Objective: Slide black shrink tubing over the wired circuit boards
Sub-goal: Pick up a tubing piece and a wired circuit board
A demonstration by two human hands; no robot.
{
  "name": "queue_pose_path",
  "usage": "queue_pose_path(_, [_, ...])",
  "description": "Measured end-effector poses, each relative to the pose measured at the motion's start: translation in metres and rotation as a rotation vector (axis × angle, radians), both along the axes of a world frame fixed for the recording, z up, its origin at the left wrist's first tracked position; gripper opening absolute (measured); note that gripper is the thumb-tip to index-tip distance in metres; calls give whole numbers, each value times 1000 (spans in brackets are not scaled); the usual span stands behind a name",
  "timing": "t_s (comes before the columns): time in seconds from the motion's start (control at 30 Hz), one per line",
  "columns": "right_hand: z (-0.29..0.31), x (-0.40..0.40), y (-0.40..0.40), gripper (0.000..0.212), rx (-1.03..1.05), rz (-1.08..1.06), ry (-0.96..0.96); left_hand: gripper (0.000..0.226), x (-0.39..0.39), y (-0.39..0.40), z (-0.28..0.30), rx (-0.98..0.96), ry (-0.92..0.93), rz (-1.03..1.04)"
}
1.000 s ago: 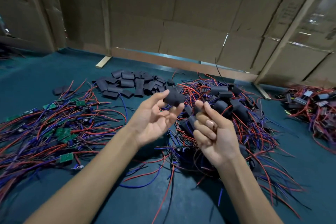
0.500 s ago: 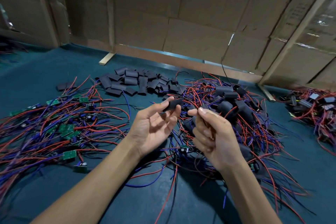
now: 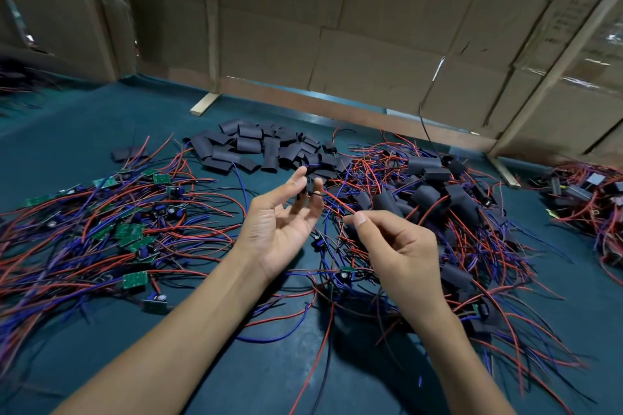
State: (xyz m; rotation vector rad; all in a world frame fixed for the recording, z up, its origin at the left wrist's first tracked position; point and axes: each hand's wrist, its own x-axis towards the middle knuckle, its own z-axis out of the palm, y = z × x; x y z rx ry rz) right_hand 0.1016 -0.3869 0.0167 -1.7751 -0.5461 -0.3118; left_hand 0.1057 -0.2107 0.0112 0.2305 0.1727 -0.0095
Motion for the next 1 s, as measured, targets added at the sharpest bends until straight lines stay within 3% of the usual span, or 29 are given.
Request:
queue_pose_path(0.2, [-4, 0, -1, 27, -56, 12, -188, 55, -2, -2, 4, 3, 23, 3])
queue_pose_path(0.37, [-3, 0, 0, 20, -82, 52, -305, 55, -6, -3, 5, -36, 37, 6])
queue_pose_path(0.7, [-3, 2, -1, 10, -197, 51, -447, 49, -10, -5, 10, -41, 26, -42])
queue_pose_path(1.0, [-3, 3, -4, 9, -205, 65, -459, 48, -9, -6, 9, -24, 38, -43])
